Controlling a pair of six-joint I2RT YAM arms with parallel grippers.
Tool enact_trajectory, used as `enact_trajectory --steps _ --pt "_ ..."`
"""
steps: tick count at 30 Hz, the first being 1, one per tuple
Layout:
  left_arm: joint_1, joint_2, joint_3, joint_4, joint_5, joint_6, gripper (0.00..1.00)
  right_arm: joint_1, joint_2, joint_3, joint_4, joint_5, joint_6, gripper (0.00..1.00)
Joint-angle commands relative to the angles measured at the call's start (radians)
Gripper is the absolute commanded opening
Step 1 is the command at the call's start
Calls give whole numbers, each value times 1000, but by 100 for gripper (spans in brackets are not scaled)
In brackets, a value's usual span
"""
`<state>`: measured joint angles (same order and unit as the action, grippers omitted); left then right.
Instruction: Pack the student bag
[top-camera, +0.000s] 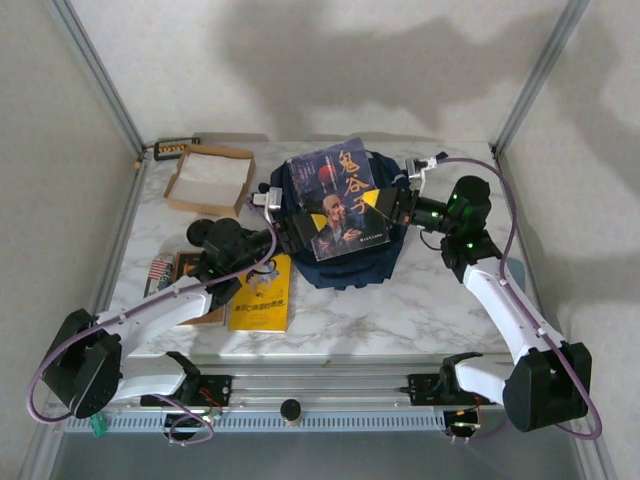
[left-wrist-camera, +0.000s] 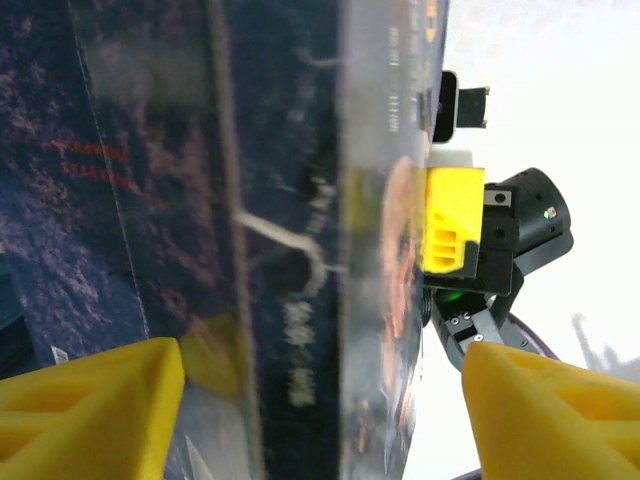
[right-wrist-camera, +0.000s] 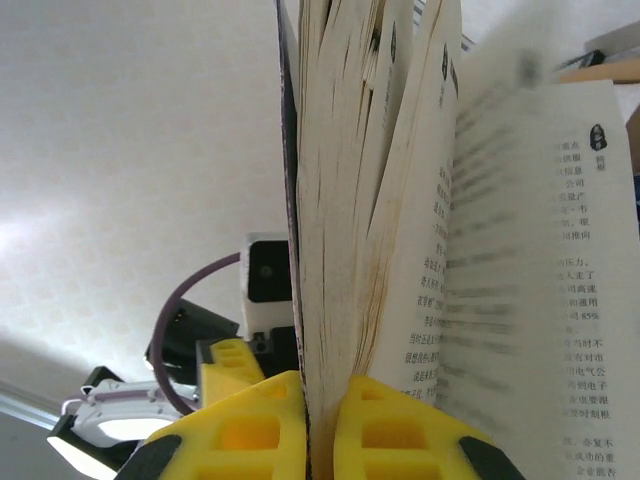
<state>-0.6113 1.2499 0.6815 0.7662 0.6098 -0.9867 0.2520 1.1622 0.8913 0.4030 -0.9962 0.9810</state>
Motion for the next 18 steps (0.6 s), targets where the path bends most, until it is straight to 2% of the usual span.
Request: enact_trajectory --steps 1,6,10,11,13,16,18 --pt "-14 30 45 124 9 -56 66 7 2 4 69 4 9 0" --pt "-21 40 58 164 15 -83 34 6 23 -12 -40 33 -99 0" --pt "-21 31 81 115 6 -53 11 -3 21 -13 -101 35 -156 12" --pt "-21 32 87 106 5 -48 7 -9 20 -10 -122 36 -171 20" --pt "-21 35 105 90 8 -37 0 -25 18 2 -190 20 -220 45" --pt "-21 51 124 131 22 -68 0 -73 5 -3 -281 7 -250 68" --pt "-21 72 139 187 48 -104 0 -120 -12 -40 -277 -17 -190 89"
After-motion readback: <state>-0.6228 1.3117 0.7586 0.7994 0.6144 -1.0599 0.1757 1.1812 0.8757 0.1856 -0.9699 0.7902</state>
